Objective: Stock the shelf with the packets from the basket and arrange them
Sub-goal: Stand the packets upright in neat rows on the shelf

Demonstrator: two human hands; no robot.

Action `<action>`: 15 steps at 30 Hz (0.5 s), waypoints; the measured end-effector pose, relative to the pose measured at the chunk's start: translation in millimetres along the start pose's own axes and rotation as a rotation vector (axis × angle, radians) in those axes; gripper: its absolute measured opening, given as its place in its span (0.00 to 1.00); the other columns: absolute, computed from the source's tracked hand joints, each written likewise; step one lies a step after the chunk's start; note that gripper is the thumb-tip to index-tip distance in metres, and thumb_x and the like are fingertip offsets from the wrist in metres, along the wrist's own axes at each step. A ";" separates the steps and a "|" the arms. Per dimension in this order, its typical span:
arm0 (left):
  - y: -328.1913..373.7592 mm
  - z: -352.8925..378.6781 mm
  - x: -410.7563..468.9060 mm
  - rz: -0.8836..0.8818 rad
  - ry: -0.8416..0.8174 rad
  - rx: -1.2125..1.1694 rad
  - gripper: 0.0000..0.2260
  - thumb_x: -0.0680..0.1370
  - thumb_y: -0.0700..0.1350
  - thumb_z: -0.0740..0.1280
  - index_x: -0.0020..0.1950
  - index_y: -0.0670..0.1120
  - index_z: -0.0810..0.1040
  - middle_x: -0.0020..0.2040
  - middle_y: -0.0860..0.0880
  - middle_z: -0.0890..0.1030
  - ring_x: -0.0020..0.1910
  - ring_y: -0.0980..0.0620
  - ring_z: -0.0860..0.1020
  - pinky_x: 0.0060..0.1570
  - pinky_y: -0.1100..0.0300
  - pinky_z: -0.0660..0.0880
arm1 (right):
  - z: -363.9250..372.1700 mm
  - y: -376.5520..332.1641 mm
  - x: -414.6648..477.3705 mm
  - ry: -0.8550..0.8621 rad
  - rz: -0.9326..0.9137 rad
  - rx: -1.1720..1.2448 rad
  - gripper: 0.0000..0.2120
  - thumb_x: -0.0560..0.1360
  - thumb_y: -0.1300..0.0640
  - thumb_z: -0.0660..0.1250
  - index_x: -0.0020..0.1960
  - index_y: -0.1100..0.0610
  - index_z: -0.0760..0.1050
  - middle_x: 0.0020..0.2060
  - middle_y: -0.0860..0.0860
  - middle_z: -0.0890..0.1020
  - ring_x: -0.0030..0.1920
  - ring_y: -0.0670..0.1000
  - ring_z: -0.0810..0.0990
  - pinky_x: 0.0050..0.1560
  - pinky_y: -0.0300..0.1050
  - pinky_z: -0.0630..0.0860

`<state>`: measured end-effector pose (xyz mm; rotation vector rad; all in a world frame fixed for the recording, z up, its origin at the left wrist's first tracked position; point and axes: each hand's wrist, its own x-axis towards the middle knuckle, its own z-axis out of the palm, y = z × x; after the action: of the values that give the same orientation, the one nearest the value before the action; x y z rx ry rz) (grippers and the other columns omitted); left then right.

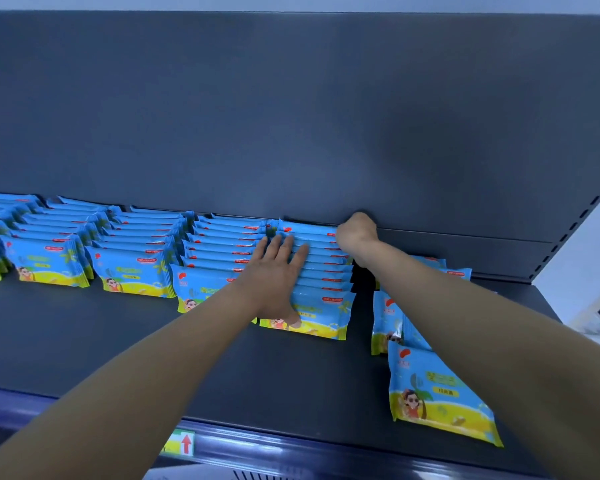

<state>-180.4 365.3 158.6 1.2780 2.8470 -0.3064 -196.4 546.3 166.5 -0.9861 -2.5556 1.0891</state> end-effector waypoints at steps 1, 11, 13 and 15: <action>0.1 0.3 0.2 0.000 -0.005 0.004 0.56 0.65 0.65 0.70 0.76 0.45 0.36 0.76 0.40 0.41 0.75 0.40 0.40 0.74 0.46 0.39 | 0.1 1.7 0.4 0.013 0.012 0.007 0.07 0.77 0.66 0.57 0.42 0.62 0.70 0.45 0.56 0.72 0.40 0.52 0.73 0.38 0.43 0.69; 1.3 1.6 1.5 -0.012 0.001 0.038 0.53 0.68 0.65 0.67 0.76 0.43 0.36 0.76 0.40 0.41 0.75 0.40 0.41 0.74 0.46 0.39 | -8.9 13.1 2.8 -0.008 0.060 0.204 0.09 0.74 0.64 0.61 0.35 0.57 0.67 0.38 0.54 0.74 0.41 0.54 0.74 0.42 0.47 0.77; 2.2 1.1 0.4 -0.014 -0.010 0.050 0.53 0.68 0.65 0.67 0.76 0.43 0.35 0.77 0.41 0.40 0.75 0.39 0.40 0.74 0.46 0.39 | -16.7 13.2 -0.8 -0.024 0.088 0.235 0.12 0.75 0.66 0.60 0.34 0.56 0.65 0.42 0.56 0.75 0.42 0.54 0.75 0.42 0.48 0.77; 3.4 -0.9 -0.2 -0.022 -0.031 0.060 0.54 0.68 0.65 0.68 0.75 0.43 0.35 0.77 0.41 0.40 0.75 0.39 0.40 0.74 0.45 0.40 | -24.5 12.4 -6.3 -0.037 0.130 0.297 0.09 0.74 0.67 0.59 0.37 0.59 0.68 0.45 0.58 0.79 0.44 0.56 0.80 0.45 0.49 0.80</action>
<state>-177.7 367.5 158.9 1.2403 2.8491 -0.4108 -175.3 562.5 175.8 -1.0709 -2.2909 1.4821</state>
